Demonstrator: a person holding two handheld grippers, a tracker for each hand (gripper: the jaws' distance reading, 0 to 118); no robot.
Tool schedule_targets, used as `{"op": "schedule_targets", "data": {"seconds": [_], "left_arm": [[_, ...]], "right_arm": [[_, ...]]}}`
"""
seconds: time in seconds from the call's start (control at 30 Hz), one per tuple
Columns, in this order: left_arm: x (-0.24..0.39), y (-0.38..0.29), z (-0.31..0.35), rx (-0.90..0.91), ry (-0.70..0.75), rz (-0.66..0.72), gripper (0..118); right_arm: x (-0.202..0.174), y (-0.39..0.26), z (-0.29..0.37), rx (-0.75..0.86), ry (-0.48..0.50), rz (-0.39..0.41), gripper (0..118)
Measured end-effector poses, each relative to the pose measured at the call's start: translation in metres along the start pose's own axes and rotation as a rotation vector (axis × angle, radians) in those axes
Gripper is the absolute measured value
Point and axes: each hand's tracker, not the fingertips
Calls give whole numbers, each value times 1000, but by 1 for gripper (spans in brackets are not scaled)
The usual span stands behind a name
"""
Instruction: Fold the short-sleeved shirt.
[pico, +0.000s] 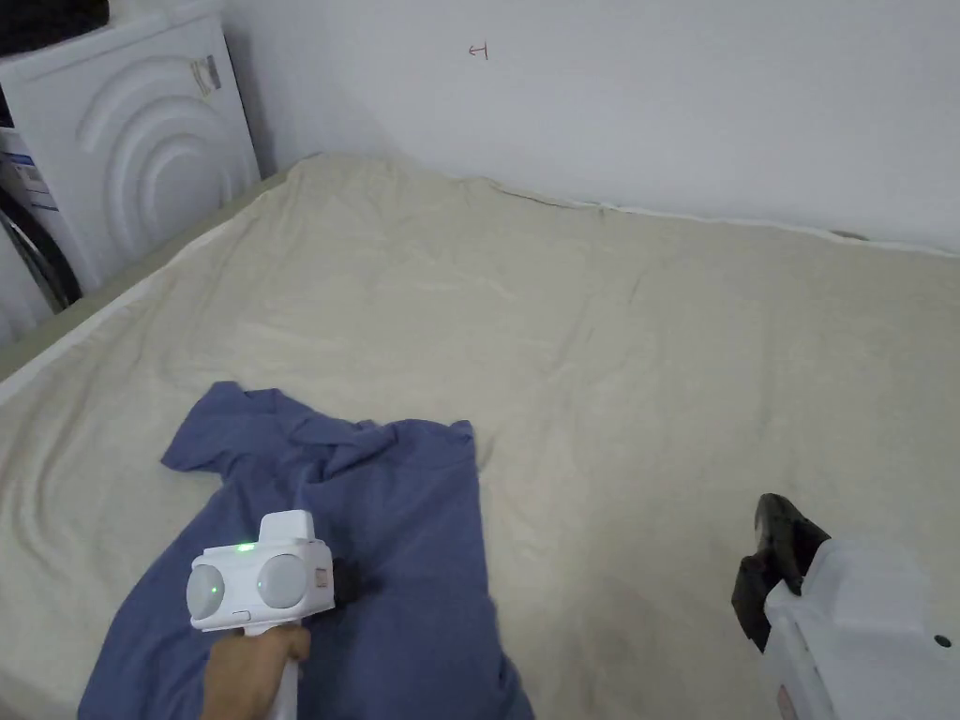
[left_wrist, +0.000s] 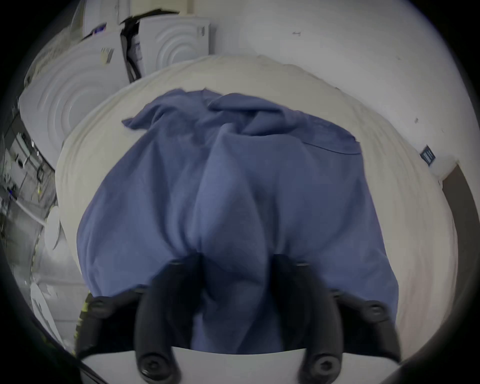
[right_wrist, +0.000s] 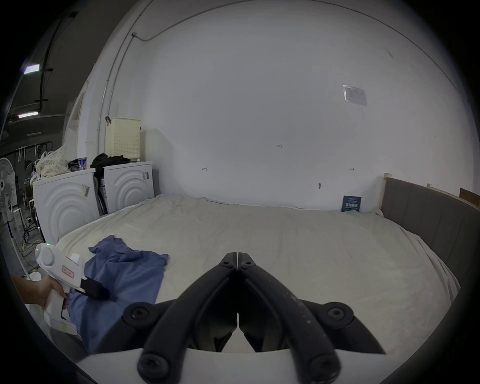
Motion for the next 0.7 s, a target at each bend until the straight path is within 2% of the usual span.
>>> {"op": "schedule_targets", "data": {"seconds": [0.03, 0.17, 0.23, 0.33, 0.43, 0.5, 0.7], "left_arm": [[3, -2, 2, -2, -30, -17, 4], [2, -2, 8, -3, -21, 26, 4], [-1, -1, 28, 53, -68, 102, 4], [0, 9, 60, 113, -118, 86, 4], [15, 30, 99, 194, -231, 82, 4], [34, 45, 126, 255, -287, 47, 4], [132, 90, 214, 431, -456, -207, 4]], "right_arm": [[4, -2, 2, -1, -7, -1, 1], [18, -5, 9, -12, -28, -21, 1], [25, -5, 17, -3, -39, -29, 1], [34, -5, 24, 7, -51, -38, 1], [45, -5, 34, 20, -63, -48, 1], [52, -5, 41, 29, -75, -57, 1], [80, -3, 68, 64, -123, -80, 1]]}}
